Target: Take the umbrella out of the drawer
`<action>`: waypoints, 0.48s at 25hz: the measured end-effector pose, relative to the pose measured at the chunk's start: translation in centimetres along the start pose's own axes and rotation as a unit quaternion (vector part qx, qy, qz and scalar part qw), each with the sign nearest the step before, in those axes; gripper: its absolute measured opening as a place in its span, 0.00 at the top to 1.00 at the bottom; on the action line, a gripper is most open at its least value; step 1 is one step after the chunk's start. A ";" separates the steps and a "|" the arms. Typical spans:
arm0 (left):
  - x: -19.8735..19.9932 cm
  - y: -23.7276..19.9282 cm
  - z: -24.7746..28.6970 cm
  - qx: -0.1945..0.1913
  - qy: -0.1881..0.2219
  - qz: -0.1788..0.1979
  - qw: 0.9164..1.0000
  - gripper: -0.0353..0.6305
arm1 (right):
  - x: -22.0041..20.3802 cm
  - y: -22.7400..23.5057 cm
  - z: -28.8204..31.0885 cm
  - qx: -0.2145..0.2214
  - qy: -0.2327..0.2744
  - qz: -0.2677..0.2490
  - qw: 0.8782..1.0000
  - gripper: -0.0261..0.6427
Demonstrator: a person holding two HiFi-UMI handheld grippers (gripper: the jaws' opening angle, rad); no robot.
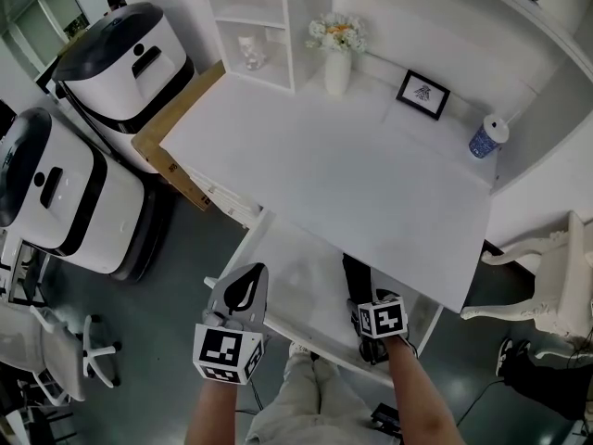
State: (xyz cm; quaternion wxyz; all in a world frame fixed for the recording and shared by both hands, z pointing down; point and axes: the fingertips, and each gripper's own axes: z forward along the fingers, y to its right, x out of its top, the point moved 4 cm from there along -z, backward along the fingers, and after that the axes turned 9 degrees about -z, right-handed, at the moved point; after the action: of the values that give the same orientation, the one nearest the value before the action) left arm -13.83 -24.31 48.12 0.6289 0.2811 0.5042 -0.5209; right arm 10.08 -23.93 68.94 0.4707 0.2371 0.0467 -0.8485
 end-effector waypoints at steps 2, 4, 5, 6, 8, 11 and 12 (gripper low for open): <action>-0.4 -0.1 0.1 0.000 -0.004 0.000 1.000 0.94 | -0.5 0.4 0.9 -0.004 -0.015 0.010 1.000 0.51; -0.7 -0.2 0.1 0.002 -0.009 -0.001 1.000 0.94 | -0.9 0.6 1.7 -0.010 -0.028 0.017 0.999 0.51; -0.9 -0.3 0.1 0.003 -0.011 -0.001 1.000 0.94 | -1.0 0.7 2.1 -0.011 -0.034 0.018 0.999 0.51; -1.1 -0.4 0.1 0.004 -0.013 -0.001 1.000 0.94 | -1.2 0.7 2.4 -0.013 -0.041 0.018 0.999 0.51; -1.3 -0.6 0.0 0.007 -0.016 -0.002 1.000 0.94 | -1.4 0.7 3.1 -0.017 -0.056 0.019 0.998 0.51; -1.5 -0.8 -0.1 0.011 -0.020 -0.004 1.000 0.94 | -1.8 0.4 4.1 -0.020 -0.075 0.023 0.997 0.51; -1.6 -0.8 -0.1 0.011 -0.021 -0.004 1.000 0.94 | -1.9 0.4 4.3 -0.024 -0.079 0.020 0.996 0.51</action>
State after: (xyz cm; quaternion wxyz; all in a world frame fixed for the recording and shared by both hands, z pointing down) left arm -14.55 -23.87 49.66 0.6340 0.2754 0.4861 -0.5348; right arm 9.74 -23.94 73.65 0.4953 0.1584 0.0248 -0.8538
